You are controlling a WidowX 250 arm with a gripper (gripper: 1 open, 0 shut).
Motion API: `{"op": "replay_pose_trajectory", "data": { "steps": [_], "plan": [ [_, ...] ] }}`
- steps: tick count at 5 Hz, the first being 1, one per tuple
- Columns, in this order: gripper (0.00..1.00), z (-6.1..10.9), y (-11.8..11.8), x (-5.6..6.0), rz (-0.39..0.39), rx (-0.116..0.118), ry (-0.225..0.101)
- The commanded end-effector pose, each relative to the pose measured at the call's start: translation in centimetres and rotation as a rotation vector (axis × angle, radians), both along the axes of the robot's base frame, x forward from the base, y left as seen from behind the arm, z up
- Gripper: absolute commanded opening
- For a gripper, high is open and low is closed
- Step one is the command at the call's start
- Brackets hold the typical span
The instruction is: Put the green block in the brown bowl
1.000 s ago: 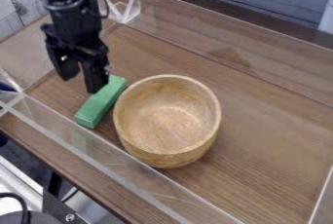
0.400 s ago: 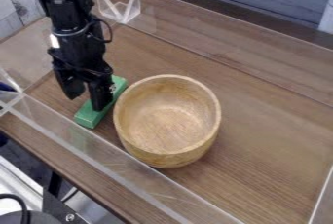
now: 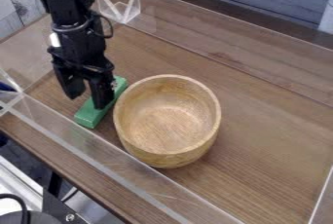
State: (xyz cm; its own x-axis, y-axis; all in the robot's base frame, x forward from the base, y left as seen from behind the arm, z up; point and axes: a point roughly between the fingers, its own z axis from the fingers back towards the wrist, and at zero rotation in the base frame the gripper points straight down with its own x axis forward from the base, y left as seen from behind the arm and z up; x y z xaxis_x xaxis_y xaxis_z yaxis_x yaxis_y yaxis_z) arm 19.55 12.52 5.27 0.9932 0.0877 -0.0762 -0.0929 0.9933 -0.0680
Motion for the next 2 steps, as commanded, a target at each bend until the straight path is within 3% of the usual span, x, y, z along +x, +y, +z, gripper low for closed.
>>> {"op": "replay_pose_trajectory", "data": {
  "steps": [1, 2],
  "plan": [
    [1.0, 2.02, 0.7, 1.12, 0.008, 0.04, -0.067],
    [1.0, 1.69, 0.89, 1.23, 0.014, 0.038, -0.065]
  ]
}}
